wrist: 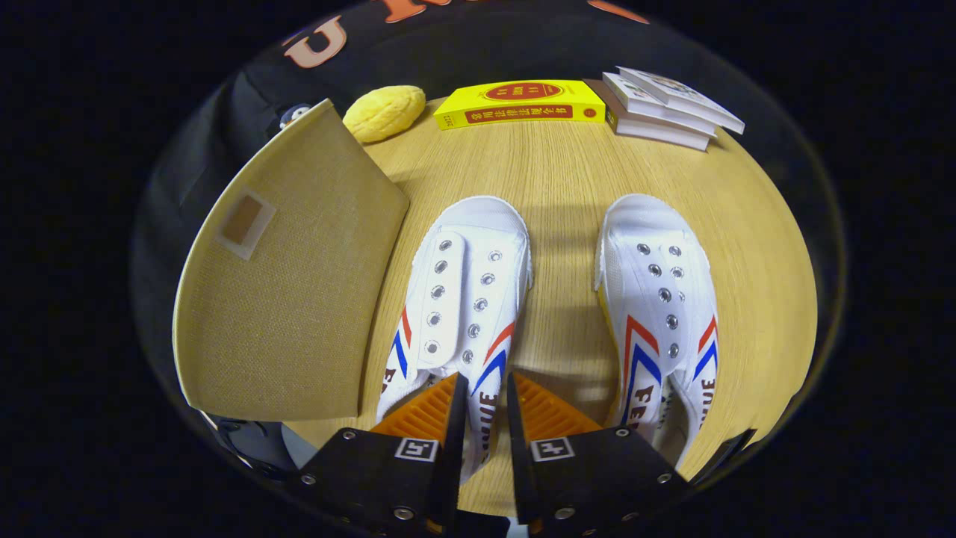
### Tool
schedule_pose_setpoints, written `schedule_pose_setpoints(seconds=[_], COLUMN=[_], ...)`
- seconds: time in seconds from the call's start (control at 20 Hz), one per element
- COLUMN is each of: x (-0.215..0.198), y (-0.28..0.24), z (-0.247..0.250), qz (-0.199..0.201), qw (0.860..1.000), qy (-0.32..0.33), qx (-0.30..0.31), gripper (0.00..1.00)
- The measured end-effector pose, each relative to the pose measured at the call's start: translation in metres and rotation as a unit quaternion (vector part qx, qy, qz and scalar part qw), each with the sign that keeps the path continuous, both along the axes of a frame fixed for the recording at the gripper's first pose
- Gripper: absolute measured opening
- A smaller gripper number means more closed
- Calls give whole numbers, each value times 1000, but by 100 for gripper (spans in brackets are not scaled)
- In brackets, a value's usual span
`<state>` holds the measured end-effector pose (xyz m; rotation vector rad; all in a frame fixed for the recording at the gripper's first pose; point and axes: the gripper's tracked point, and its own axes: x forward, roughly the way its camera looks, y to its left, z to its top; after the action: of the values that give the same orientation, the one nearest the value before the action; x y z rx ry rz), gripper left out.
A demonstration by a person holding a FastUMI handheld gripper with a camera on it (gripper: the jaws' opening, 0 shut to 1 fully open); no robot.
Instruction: Open the storage box then place both shoes into the box .Put the left shoe in first, then the right shoe, with the right side of both shoes facing outward in a uniform manner.
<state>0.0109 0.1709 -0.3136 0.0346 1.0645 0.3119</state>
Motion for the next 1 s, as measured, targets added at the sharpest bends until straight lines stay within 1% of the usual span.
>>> schedule_pose_setpoints(seconds=[0.05, 0.1, 0.15, 0.2, 0.25, 0.3, 0.35, 0.45, 0.6, 0.8, 0.9, 1.0], x=[2, 2, 3, 2, 3, 4, 3, 3, 1, 0, 3, 7], y=[-1, -1, -1, -1, -1, -1, -2, -1, 7, 14, 19, 22], z=[0, 0, 1, 1, 2, 0, 1, 2, 5, 12, 23, 39], qz=[-13, -15, -10, -4, -9, -14, -20, -36, -61, -68, -78, -80], qw=[1000, 1000, 1000, 999, 999, 999, 998, 996, 988, 983, 977, 972], qy=[-1, -5, -17, -28, -34, -35, -34, -27, -14, -18, -24, -40], qx=[12, 20, 24, 28, 33, 39, 48, 77, 140, 171, 198, 217], gripper=[23, 15, 14, 11, 9, 4, 2, 0, 0, 0, 0, 0])
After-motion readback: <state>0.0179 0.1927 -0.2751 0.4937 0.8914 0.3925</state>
